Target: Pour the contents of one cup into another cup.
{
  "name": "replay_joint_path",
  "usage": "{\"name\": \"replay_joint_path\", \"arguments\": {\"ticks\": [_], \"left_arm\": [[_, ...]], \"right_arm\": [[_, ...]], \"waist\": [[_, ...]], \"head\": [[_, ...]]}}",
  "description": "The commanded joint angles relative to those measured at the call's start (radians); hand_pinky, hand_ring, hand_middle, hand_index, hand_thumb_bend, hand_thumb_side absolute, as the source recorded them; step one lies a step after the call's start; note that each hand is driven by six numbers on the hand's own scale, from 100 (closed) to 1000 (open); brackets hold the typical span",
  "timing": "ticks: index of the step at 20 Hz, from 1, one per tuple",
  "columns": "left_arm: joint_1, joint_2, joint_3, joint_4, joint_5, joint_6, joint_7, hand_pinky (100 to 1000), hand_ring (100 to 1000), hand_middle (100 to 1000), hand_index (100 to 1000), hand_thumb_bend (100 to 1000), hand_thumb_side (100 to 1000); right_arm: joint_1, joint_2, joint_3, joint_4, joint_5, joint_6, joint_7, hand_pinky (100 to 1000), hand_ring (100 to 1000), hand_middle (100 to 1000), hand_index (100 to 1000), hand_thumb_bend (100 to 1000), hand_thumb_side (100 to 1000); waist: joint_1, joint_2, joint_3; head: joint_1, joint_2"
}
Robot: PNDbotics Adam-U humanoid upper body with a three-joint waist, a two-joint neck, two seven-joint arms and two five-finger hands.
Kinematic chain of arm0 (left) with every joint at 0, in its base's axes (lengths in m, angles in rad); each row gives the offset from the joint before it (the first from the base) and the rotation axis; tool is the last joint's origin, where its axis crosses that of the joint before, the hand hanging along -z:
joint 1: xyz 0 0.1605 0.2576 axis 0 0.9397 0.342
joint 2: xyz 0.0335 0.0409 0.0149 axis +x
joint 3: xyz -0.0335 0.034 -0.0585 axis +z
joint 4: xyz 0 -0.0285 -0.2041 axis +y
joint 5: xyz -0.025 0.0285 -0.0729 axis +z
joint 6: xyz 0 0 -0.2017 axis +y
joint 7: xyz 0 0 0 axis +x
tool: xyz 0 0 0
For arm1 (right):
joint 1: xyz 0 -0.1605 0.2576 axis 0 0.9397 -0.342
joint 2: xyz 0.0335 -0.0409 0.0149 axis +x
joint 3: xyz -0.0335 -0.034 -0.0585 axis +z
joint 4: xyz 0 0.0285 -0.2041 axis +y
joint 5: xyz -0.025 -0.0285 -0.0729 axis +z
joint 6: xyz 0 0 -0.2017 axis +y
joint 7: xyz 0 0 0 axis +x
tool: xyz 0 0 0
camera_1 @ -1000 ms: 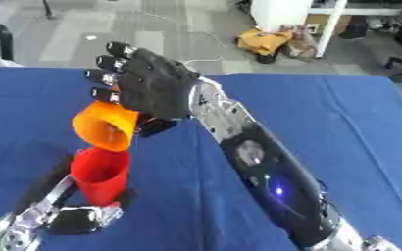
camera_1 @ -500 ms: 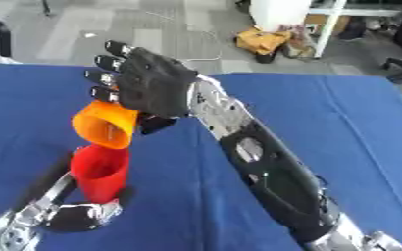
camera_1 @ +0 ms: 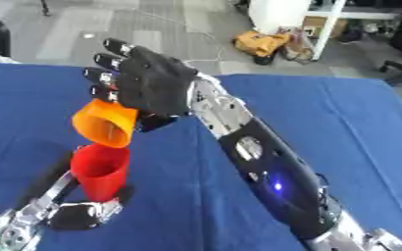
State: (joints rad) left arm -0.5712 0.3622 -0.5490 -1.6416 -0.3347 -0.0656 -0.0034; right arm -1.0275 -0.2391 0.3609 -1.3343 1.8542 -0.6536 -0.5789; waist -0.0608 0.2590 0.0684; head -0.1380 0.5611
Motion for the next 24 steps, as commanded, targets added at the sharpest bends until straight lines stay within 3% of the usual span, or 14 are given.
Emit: {"name": "replay_joint_path", "arguments": {"ticks": [1,24], "left_arm": [[-0.024,0.011,0.023,-0.025,-0.002,-0.008,0.008,548,366,392,580,100,598],[-0.025,0.004,0.023,0.037,-0.030,-0.036,0.019,549,364,391,578,100,598]], "right_arm": [[-0.012,-0.022,0.008,-0.011,0.010,-0.253,-0.255,492,502,535,570,100,556],[-0.023,-0.021,0.016,-0.050,-0.055,-0.253,-0.227,493,503,536,571,100,560]], "waist": [[0.003,-0.022,-0.002],[-0.009,-0.022,-0.015]], "head": [[0.001,0.003],[0.000,0.001]]}}
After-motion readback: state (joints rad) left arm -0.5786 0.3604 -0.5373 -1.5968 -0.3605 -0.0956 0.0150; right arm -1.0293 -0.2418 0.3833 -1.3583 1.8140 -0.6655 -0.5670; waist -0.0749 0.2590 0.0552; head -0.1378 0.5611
